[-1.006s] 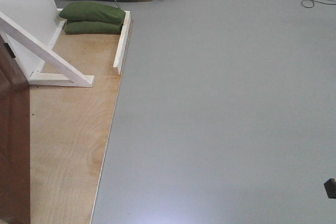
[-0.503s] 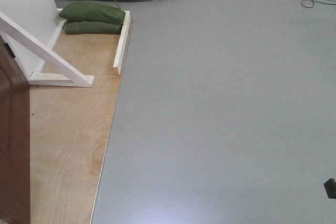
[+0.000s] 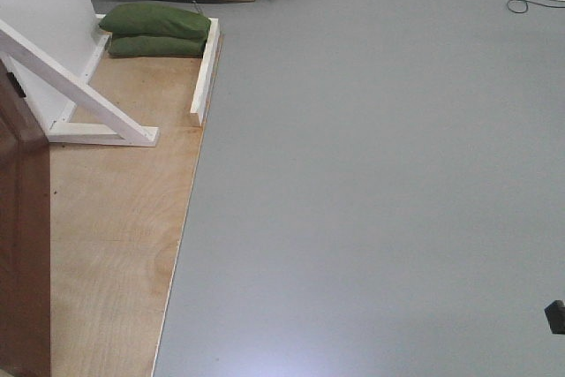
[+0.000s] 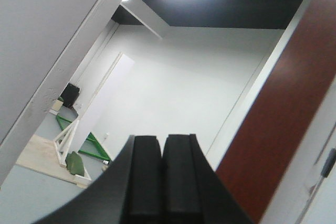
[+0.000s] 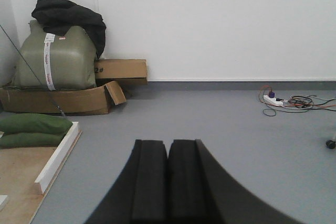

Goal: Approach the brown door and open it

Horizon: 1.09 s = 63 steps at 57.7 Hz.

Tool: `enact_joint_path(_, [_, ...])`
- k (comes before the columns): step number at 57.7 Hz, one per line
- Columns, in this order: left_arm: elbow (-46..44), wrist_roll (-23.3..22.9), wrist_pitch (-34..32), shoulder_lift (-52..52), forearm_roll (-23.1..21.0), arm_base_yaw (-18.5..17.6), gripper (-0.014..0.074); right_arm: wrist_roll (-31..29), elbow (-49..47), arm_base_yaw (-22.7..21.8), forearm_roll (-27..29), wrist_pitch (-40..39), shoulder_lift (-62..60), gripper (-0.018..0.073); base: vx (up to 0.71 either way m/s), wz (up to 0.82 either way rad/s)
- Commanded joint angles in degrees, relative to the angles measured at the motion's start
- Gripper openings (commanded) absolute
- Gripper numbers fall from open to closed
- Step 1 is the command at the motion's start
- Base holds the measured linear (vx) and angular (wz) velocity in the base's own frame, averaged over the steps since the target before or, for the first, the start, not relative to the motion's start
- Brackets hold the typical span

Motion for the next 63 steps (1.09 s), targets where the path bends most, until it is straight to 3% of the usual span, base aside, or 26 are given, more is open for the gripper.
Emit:
enact_joint_path(1, [-2.02,-2.34,7.47,0.65,-0.03,5.66,-0.0003,-0.27,0.39,-0.26,-0.41,-4.40,-0.73,0.0000,0.00,0.00])
enact_joint_path(9, [-2.02,-6.24,17.93,3.69,-1.57,12.78,-0.0003,-0.27,0.39,-0.26,-0.41,-4.40,-0.73,0.0000,0.00,0.00])
enact_joint_path(18, [-2.06,-9.77,23.16,6.41,-2.87,16.74,-0.0003,-0.27,0.39,-0.26,-0.41,-4.40,-0.73,0.0000,0.00,0.00])
enact_joint_path(27, [-2.06,-13.31,27.30,7.89,-2.82,17.07,-0.0003,-0.27,0.39,-0.26,-0.41,-4.40,-0.73,0.0000,0.00,0.00])
enact_joint_path(44, [-2.06,-13.20,41.23,8.52,-5.88,17.07,-0.0003,-0.27,0.39,-0.26,-0.41,-4.40,-0.73,0.0000,0.00,0.00])
enact_joint_path(63, [-2.06,-13.26,46.89,5.93,-10.63,17.07,-0.0003,-0.27,0.39,-0.26,-0.41,-4.40,-0.73,0.0000,0.00,0.00])
